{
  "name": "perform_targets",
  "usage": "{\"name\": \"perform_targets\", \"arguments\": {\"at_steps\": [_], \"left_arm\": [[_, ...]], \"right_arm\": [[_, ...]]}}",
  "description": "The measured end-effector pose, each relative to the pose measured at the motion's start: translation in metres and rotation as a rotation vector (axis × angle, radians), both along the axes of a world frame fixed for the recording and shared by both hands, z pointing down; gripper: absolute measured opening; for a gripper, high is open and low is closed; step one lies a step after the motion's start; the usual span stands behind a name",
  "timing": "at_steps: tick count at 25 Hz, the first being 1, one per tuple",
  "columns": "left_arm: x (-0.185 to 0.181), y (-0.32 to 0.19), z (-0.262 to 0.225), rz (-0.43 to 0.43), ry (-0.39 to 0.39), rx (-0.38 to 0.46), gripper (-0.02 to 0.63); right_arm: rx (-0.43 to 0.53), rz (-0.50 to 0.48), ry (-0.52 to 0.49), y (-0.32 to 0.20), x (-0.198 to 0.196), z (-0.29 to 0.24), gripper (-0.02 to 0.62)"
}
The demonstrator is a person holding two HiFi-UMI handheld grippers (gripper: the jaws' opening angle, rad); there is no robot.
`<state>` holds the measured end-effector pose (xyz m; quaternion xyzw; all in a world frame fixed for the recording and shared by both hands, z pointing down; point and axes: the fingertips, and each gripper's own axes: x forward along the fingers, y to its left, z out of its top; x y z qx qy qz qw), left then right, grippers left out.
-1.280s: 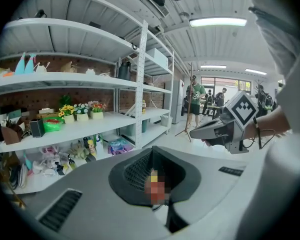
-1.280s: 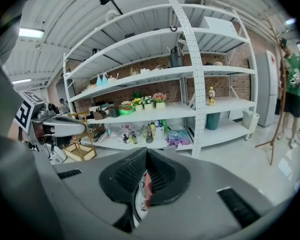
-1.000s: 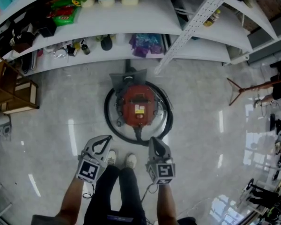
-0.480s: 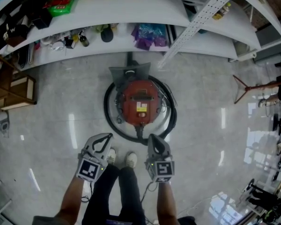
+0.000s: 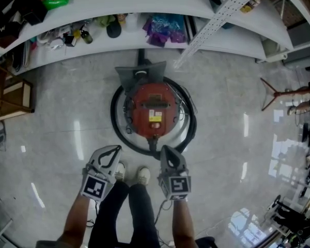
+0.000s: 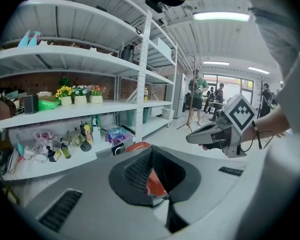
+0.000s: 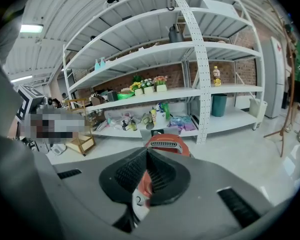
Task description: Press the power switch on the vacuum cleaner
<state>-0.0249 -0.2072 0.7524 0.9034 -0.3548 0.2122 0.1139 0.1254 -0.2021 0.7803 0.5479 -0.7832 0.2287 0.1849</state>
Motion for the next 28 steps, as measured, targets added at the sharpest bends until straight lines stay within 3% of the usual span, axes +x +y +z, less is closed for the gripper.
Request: {"name": "perform_targets", "arguments": {"at_steps": [11, 28], "left_arm": [[0.001, -0.004, 0.030, 0.006, -0.015, -0.015, 0.008], [0.018, 0.004, 0.033, 0.038, 0.022, -0.034, 0.008]], "right_arm": [[-0.017, -0.022, 0.000, -0.008, -0.002, 0.033, 0.009], [-0.070, -0.038, -0.006, -0.032, -0.010, 0.076, 0.009]]}}
